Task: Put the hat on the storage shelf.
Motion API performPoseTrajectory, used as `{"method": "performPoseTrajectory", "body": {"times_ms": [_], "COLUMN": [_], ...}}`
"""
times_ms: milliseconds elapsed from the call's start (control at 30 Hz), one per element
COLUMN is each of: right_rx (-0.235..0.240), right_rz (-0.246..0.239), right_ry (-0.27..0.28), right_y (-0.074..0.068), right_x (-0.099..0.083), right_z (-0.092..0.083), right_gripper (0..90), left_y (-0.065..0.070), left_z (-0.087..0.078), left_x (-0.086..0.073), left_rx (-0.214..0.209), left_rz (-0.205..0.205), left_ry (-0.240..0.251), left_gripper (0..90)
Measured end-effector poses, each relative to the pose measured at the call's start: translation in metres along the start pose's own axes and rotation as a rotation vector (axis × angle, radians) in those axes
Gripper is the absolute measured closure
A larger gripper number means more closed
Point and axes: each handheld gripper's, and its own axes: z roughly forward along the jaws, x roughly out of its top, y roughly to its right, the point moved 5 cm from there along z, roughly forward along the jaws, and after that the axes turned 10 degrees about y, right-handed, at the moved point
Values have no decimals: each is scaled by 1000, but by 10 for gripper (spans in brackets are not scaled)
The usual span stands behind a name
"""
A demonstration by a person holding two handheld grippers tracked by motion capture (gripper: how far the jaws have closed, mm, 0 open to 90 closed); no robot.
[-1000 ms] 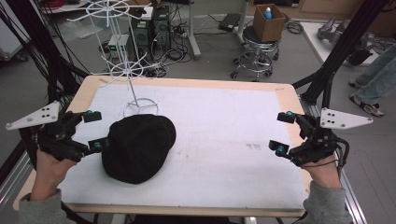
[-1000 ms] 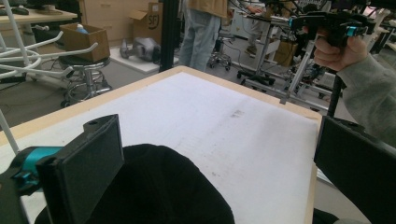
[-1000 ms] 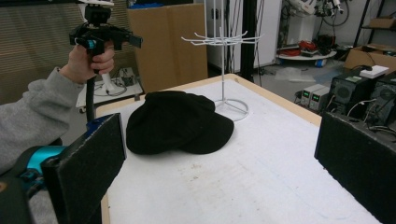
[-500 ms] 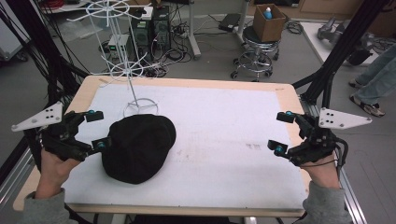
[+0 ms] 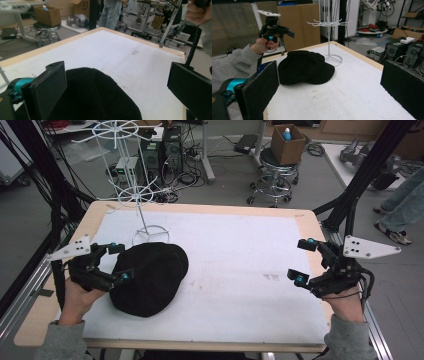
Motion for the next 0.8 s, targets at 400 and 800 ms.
{"method": "performPoseTrajectory", "body": {"times_ms": [400, 800], "right_rx": [2, 5], "right_rz": [6, 12], "right_ry": [-9, -5], "right_y": [0, 1], "right_x": [-1, -1], "right_z": [1, -1], "right_gripper": [9, 9], "left_y": [-7, -5], "left_z": [8, 15], "left_x": [-23, -41], "left_rx": [-5, 52], "left_rz": [-9, 45], "left_ry": [-49, -120], "left_gripper": [79, 88]}}
